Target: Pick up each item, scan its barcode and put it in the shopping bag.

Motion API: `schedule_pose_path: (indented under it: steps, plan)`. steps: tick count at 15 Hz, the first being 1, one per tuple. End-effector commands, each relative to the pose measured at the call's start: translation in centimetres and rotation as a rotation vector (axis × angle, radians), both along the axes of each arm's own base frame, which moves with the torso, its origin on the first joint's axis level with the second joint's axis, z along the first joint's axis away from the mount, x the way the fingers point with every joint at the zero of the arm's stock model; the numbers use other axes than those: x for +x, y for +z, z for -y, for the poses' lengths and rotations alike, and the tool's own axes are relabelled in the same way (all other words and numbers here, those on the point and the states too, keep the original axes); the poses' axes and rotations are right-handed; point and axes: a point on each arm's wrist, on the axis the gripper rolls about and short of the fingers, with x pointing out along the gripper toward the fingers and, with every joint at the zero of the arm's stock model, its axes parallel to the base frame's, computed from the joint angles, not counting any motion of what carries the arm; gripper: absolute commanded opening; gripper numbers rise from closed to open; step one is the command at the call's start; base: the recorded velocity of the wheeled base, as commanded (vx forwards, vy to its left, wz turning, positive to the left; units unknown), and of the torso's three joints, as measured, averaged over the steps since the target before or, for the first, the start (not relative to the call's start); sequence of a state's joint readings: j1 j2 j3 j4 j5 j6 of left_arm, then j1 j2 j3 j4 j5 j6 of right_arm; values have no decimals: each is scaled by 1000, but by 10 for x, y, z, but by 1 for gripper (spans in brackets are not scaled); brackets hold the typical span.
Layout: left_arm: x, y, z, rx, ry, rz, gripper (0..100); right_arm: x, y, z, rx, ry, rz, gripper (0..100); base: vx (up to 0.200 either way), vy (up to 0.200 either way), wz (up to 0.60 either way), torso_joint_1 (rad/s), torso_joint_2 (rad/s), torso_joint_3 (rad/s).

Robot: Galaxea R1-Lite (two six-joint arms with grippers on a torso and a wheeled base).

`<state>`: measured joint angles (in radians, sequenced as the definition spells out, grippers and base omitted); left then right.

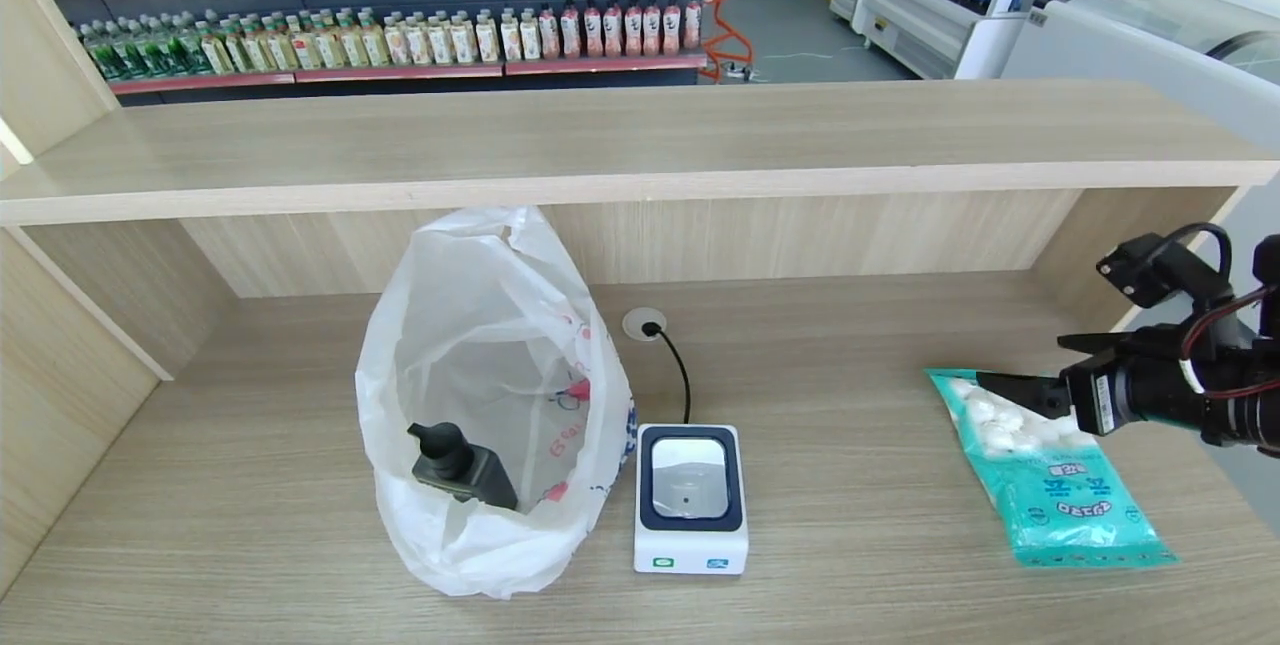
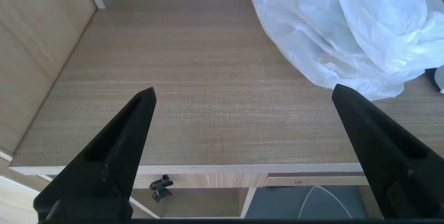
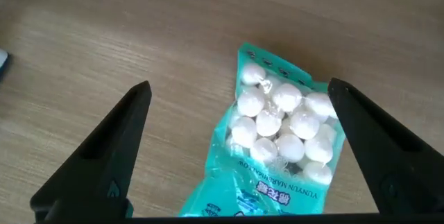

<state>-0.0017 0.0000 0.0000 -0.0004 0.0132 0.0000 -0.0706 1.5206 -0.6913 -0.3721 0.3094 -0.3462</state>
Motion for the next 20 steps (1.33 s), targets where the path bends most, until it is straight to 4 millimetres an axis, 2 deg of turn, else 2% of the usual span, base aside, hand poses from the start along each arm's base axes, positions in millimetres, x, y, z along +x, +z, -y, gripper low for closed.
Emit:
schedule_pose_path:
  steps: [1, 4, 7, 10, 17, 20]
  plan:
    - [0, 0, 0, 0, 1, -2, 100, 8, -12, 8, -63, -68, -38, 100, 0, 0, 0, 0, 0, 0]
    - [0, 0, 0, 0, 1, 0, 100, 7, -13, 21, -164, -144, -51, 100, 0, 0, 0, 0, 0, 0]
    - [0, 0, 0, 0, 1, 1, 100, -1, -27, 29, -151, -171, -168, 100, 0, 0, 0, 0, 0, 0]
    - [0, 0, 0, 0, 1, -2, 100, 0, -31, 29, -78, -194, -198, 100, 0, 0, 0, 0, 0, 0]
    - [0, 0, 0, 0, 1, -2, 100, -4, -53, 26, -42, -189, -371, 100, 0, 0, 0, 0, 0, 0]
    - [0, 0, 0, 0, 1, -2, 100, 5, -66, 27, -36, -182, -412, 100, 0, 0, 0, 0, 0, 0]
